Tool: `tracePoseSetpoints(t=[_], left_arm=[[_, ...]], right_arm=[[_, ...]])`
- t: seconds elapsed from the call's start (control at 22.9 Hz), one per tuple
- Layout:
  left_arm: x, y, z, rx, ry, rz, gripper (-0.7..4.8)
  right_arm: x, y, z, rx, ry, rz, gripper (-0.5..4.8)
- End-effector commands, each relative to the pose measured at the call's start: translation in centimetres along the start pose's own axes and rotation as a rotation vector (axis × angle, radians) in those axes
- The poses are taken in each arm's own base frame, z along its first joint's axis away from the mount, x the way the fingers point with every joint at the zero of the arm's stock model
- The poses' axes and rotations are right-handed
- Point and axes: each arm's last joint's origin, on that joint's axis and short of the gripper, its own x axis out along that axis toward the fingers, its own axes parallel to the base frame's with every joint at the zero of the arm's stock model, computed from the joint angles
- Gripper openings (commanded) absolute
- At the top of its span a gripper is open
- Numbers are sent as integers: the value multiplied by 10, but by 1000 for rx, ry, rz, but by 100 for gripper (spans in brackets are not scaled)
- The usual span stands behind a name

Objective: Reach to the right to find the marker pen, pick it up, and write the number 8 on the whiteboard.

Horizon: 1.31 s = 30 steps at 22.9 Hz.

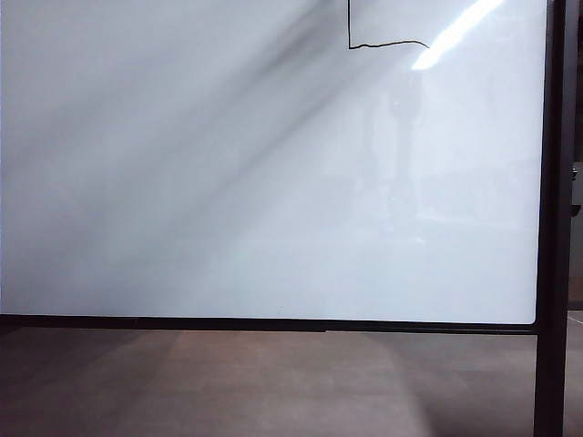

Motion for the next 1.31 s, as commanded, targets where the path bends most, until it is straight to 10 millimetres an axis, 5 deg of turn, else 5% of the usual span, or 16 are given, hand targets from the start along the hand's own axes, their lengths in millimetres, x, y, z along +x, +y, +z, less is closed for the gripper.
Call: tracePoseSetpoints(t=[0.04,1.31], left_arm=[[0,0,3,-1,-16,-6,-5],[0,0,3,-1,-16,-6,-5]], right_arm=[[-1,1,4,-6,-22,4,-6],[-23,-43,25,-53,1,-199,-6]])
